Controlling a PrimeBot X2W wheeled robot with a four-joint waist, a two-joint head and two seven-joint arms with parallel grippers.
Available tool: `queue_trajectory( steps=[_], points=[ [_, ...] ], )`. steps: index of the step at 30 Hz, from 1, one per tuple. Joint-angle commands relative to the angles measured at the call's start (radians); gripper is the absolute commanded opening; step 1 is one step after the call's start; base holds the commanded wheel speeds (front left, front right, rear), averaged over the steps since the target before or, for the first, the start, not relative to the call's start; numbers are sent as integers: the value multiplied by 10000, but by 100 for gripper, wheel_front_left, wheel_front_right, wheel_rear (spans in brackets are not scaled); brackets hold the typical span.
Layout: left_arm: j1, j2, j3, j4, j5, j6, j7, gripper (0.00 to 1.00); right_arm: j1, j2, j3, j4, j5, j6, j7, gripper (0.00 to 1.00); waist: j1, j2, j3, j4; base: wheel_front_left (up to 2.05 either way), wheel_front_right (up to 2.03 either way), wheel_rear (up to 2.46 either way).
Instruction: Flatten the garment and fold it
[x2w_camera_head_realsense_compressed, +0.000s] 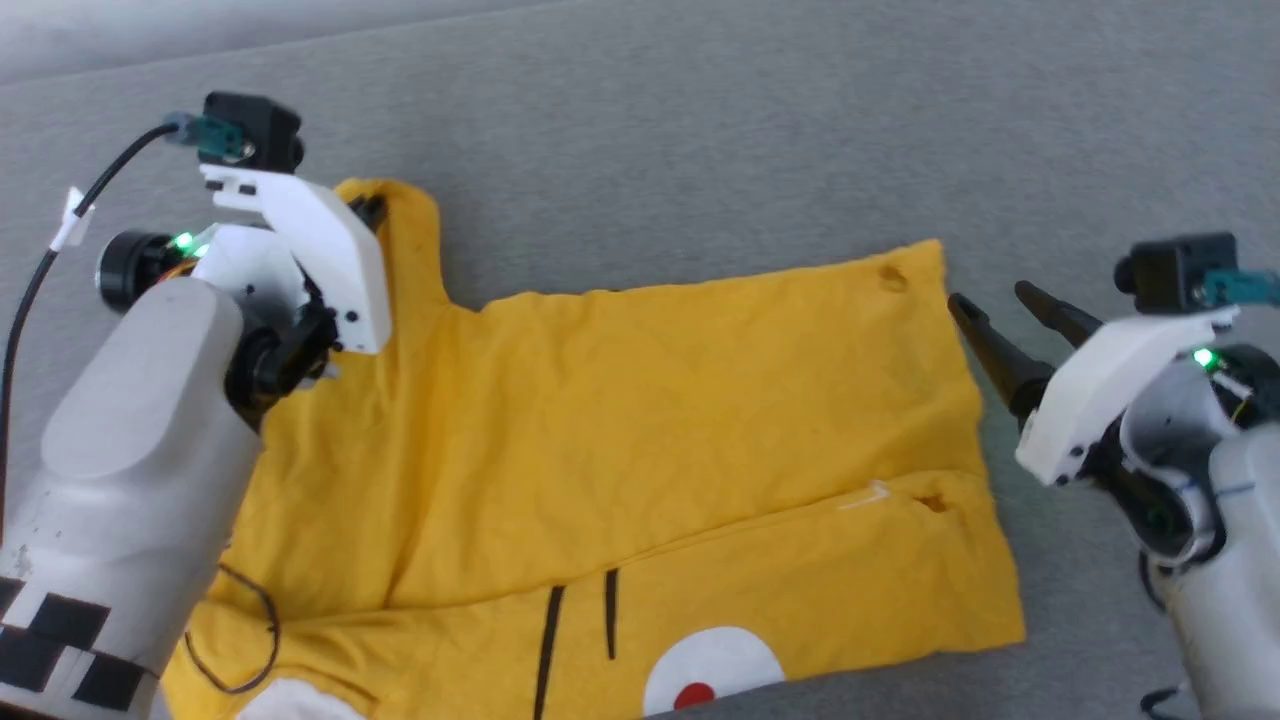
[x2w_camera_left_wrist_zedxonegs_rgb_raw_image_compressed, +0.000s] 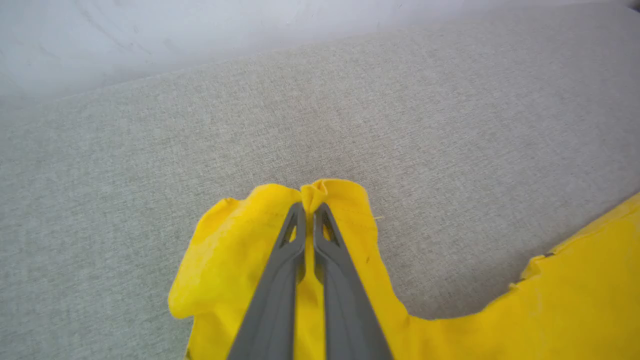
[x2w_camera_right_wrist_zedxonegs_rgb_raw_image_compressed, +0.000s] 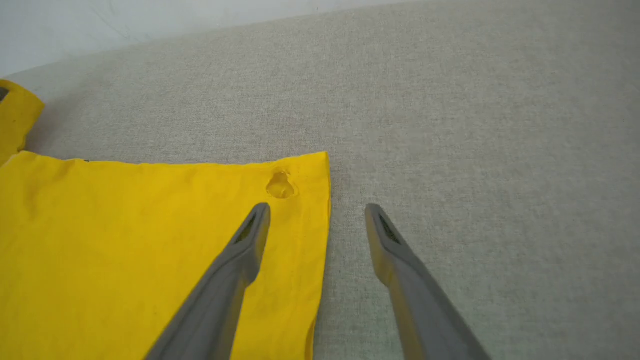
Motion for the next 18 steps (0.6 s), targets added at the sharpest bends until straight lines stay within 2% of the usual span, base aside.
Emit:
queue_trajectory(
  steps=[1,7,13,18],
  points=[
    [161,-55,37,-321,61,70,-146,0,-447,-205,222,265,173,-9,349,100,-3,0,-104,635,0,0,0],
    [312,-4,2,-1436,91,223,-187,0,-1879,-696,1322,1283,683,-9,1311,100,-3,0,223,1196,0,0,0],
    [439,99,38,-1965,33,345,-155,0,-2930,-958,2563,2581,1052,-9,2067,100,-3,0,503,1431,0,0,0],
    [601,162,51,-2068,-36,412,-146,0,-3100,-1064,3629,3636,1686,-9,3655,100,-3,0,547,1487,0,0,0]
  ],
)
